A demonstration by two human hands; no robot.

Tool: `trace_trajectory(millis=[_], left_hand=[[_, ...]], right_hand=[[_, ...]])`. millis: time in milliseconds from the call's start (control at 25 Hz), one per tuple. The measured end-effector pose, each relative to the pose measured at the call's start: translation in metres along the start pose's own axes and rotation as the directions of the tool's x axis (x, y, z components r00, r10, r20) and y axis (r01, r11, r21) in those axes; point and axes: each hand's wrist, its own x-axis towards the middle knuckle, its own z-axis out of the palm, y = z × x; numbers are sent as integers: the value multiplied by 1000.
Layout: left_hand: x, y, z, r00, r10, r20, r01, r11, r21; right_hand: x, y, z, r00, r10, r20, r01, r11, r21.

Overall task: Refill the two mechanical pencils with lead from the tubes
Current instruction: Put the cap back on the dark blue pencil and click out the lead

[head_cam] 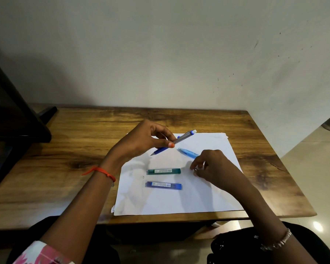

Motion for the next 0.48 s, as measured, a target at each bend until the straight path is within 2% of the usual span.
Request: trace_trajectory(millis=[200,280,360,400,480], left_hand=[[0,1,1,1000,-11,2,11,999,30],[0,1,0,1000,0,14,0,1000,27],[-2,1,1,999,9,35,-9,1000,10],[-2,1,1,999,9,45,-9,1000,-8],[-2,1,1,999,6,54,-5,999,-32]], right_hand=[[-1,4,-3,997,-55,-50,59,996,68],[-3,3,-12,991,-38,-130,75,955,289],[-9,-1,-22,976,23,-215,124,758,641],[-12,-3,-26,958,49,-281,184,645,741],[-14,-6,-30,901,94,-423,321,510,798]])
